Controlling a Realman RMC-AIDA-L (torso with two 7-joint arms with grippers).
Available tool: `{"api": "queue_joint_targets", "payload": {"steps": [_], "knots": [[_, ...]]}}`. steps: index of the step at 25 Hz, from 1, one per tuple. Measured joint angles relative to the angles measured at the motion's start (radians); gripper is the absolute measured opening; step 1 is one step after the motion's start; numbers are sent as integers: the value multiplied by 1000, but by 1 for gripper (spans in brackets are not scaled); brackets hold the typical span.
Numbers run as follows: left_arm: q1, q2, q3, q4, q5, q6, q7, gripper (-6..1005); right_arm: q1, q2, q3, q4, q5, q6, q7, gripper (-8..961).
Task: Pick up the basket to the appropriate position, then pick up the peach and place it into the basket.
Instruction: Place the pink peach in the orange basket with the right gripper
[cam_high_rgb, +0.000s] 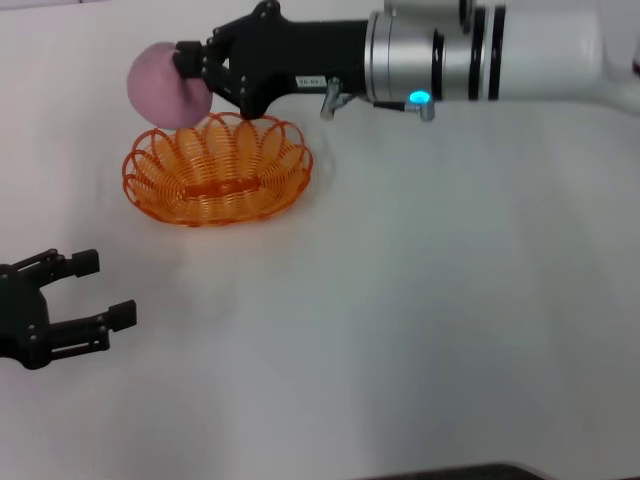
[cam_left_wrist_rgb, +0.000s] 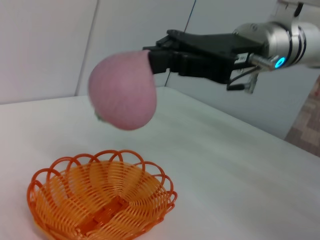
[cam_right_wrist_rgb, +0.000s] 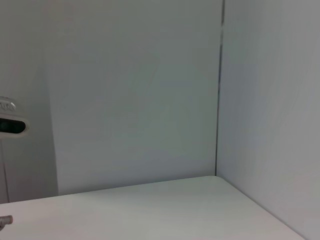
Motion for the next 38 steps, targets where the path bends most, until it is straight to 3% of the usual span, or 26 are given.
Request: {"api": "queue_joint_targets", "payload": {"steps": [9,14,27,38], "knots": [[-7,0,2,-10,-4,-1,6,891,-2,11,-118,194,276,15,-249,24],[-13,-1,2,-20,-3,-3,6,891,-6,11,-122,225,300,16,-273,21],[-13,0,2,-29,0,-12,6,891,-13,11,-144,228,347,-18,-341,142],[-15,0,2,-46,1,-19,11,891,-22,11,-185,232,422,-30,-357,395]]}}
